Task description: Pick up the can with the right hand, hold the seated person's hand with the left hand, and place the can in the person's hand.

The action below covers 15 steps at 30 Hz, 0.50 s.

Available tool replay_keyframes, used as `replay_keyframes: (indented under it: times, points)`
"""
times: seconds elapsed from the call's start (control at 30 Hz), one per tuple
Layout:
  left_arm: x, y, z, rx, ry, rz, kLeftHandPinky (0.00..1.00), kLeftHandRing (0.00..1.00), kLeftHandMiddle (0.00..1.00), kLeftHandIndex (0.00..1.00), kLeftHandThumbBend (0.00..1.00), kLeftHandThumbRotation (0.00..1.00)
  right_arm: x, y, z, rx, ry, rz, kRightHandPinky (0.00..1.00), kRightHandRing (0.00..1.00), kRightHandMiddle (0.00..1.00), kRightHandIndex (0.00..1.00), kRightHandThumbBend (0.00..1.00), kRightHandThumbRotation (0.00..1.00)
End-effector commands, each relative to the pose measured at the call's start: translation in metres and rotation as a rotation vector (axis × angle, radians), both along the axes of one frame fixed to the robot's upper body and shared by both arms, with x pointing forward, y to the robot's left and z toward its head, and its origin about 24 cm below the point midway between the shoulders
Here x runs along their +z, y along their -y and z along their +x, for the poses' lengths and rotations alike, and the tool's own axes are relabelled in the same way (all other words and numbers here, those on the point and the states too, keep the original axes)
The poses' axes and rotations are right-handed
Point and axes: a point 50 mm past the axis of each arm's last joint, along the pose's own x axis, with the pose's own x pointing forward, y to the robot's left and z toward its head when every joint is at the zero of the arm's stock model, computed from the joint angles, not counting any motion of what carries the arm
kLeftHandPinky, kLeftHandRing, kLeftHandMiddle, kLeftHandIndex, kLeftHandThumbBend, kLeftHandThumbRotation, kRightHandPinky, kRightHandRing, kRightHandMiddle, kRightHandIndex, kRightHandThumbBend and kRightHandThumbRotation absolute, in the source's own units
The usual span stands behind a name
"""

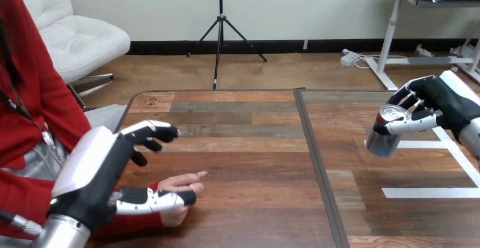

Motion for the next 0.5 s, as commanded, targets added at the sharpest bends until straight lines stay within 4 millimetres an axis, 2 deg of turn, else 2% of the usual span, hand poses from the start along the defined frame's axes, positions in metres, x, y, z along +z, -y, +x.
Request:
replay_keyframes:
  times: [0.0,0.47]
  points:
    - [0.0139,0.004,0.0061,-0.033,0.051,0.075,0.55,0.67,0.72,0.7,1.0,0.25,0.041,-0.004,0.014,0.043,0.155,-0.004,0.34,0.38,0.45,0.5,0.71,0.0]
    - [0.005,0.0024,0.0123,-0.075,-0.035,0.243,0.57,0.67,0.71,0.7,1.0,0.19,0.0434,-0.0059,0.0149,0.056,0.176,0.027,0.35,0.38,0.45,0.49,0.71,0.0]
